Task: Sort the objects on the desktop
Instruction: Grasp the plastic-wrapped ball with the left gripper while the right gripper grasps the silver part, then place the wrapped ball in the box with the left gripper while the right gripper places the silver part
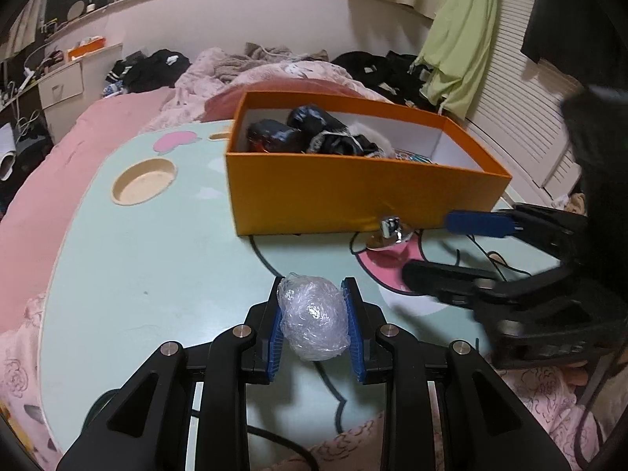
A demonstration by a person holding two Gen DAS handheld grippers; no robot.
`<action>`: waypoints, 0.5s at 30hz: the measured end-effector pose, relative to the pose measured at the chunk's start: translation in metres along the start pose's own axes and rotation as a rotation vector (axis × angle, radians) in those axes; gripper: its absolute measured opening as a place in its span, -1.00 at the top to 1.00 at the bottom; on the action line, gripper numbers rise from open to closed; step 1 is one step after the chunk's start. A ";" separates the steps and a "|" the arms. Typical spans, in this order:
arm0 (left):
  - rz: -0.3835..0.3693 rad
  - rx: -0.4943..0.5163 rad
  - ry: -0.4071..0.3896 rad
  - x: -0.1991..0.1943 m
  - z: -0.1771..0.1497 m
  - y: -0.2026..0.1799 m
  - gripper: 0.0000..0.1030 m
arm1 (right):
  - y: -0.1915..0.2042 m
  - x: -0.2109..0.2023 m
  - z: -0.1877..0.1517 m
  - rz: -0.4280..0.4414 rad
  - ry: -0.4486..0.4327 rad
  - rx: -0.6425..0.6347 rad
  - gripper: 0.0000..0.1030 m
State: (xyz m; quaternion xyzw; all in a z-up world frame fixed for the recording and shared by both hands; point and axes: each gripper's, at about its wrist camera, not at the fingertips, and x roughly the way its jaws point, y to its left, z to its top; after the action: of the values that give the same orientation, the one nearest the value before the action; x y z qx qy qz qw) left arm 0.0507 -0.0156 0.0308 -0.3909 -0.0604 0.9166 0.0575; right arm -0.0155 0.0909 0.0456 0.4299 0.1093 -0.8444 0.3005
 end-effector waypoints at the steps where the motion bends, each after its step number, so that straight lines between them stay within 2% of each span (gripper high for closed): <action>1: 0.005 -0.001 -0.003 -0.001 0.000 0.001 0.45 | 0.001 0.007 0.004 -0.007 0.021 0.001 -0.34; 2: 0.005 -0.001 -0.004 -0.002 0.000 0.002 0.45 | 0.001 0.014 0.008 -0.004 0.042 0.007 -0.25; 3: 0.002 -0.002 -0.006 -0.003 0.000 0.003 0.45 | 0.001 0.020 0.010 -0.005 0.062 0.012 0.00; 5: 0.000 -0.004 -0.009 -0.003 0.000 0.004 0.45 | 0.002 0.019 0.010 -0.019 0.056 0.003 0.29; 10: -0.007 -0.005 -0.021 -0.006 0.002 0.003 0.45 | -0.002 0.007 0.002 0.042 0.024 0.016 0.30; 13: -0.018 -0.001 -0.036 -0.013 0.007 0.001 0.45 | -0.005 -0.017 -0.007 0.104 -0.042 0.031 0.30; 15: -0.039 0.001 -0.052 -0.018 0.016 -0.001 0.45 | -0.006 -0.037 -0.003 0.109 -0.102 0.033 0.30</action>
State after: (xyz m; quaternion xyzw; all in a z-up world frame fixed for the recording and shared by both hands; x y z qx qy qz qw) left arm 0.0514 -0.0185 0.0546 -0.3655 -0.0692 0.9253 0.0738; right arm -0.0007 0.1126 0.0721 0.3964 0.0563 -0.8494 0.3439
